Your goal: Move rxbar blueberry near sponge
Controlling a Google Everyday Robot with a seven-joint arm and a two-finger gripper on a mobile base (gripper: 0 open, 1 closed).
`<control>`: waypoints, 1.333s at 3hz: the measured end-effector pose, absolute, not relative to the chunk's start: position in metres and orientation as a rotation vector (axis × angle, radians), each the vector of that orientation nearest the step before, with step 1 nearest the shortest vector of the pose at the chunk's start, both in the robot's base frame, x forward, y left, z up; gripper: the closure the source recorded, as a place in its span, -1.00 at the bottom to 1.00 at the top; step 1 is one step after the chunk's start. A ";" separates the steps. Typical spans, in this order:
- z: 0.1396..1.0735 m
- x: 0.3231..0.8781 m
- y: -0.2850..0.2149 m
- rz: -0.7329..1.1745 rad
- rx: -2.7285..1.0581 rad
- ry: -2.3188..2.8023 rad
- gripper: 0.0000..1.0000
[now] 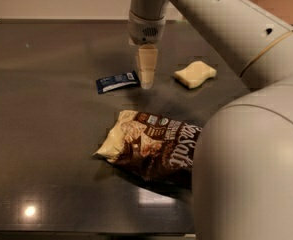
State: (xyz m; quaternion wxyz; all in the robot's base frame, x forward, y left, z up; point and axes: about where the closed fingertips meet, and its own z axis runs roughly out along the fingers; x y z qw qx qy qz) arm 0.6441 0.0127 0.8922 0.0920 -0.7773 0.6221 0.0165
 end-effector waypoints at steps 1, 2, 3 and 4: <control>0.883 0.650 0.020 0.049 -2.335 1.841 -1.00; 0.868 0.659 0.034 0.055 -2.380 1.834 -1.00; 0.861 0.669 0.045 0.056 -2.402 1.827 -1.00; 0.854 0.675 0.054 0.058 -2.420 1.819 -1.00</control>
Offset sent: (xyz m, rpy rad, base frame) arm 0.0083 0.0218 -0.0352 -0.1128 0.1189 0.0691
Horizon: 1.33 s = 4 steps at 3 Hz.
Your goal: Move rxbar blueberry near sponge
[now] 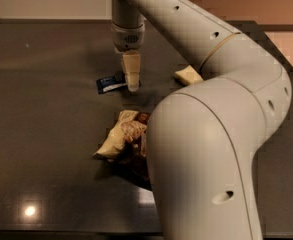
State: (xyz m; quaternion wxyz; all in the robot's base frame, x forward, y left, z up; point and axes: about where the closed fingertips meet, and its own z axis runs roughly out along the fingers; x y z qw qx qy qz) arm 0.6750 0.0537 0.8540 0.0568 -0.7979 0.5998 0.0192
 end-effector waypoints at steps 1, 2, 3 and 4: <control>0.847 0.676 0.060 0.059 -2.438 1.813 -1.00; 0.840 0.676 0.062 0.063 -2.454 1.813 -1.00; 0.834 0.675 0.062 0.072 -2.469 1.814 -1.00; 0.829 0.675 0.061 0.080 -2.478 1.819 -0.66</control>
Offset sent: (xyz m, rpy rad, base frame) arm -0.0207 -0.0067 -0.0166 -0.0848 0.0992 0.0299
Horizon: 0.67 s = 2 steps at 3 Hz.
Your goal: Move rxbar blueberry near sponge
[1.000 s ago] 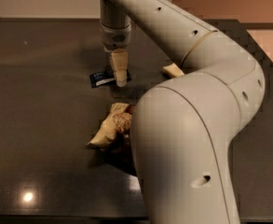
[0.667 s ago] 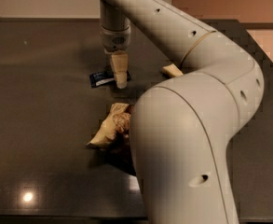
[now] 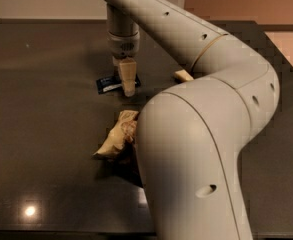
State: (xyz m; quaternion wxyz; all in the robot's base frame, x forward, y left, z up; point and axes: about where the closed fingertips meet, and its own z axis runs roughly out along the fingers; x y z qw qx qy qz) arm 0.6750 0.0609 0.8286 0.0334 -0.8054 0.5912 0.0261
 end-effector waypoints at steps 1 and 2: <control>0.824 0.676 0.060 0.087 -2.487 1.823 -0.19; 0.823 0.679 0.060 0.093 -2.485 1.830 0.28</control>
Offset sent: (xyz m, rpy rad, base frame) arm -0.0108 -0.0175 0.0024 -0.0579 0.0908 -0.0032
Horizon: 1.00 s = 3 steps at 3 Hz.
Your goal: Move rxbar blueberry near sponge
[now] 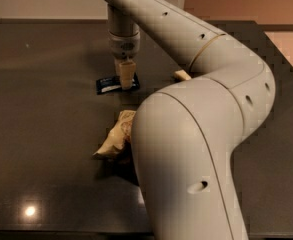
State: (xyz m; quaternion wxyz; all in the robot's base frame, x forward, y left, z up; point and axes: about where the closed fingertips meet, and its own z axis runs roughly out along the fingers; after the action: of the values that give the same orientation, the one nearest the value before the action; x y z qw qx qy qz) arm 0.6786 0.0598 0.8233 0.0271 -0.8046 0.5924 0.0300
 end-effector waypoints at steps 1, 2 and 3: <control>0.825 0.679 0.060 0.092 -2.485 1.830 0.74; 0.841 0.684 0.046 0.057 -2.455 1.846 1.00; 0.865 0.695 0.027 0.015 -2.390 1.871 1.00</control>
Offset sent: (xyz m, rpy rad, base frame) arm -0.0035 -0.0511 0.0572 -0.0575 0.0040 -0.0495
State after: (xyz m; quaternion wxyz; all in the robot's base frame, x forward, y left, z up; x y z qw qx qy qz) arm 0.6955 0.0275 0.8647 0.0531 -0.7863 0.6156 0.0048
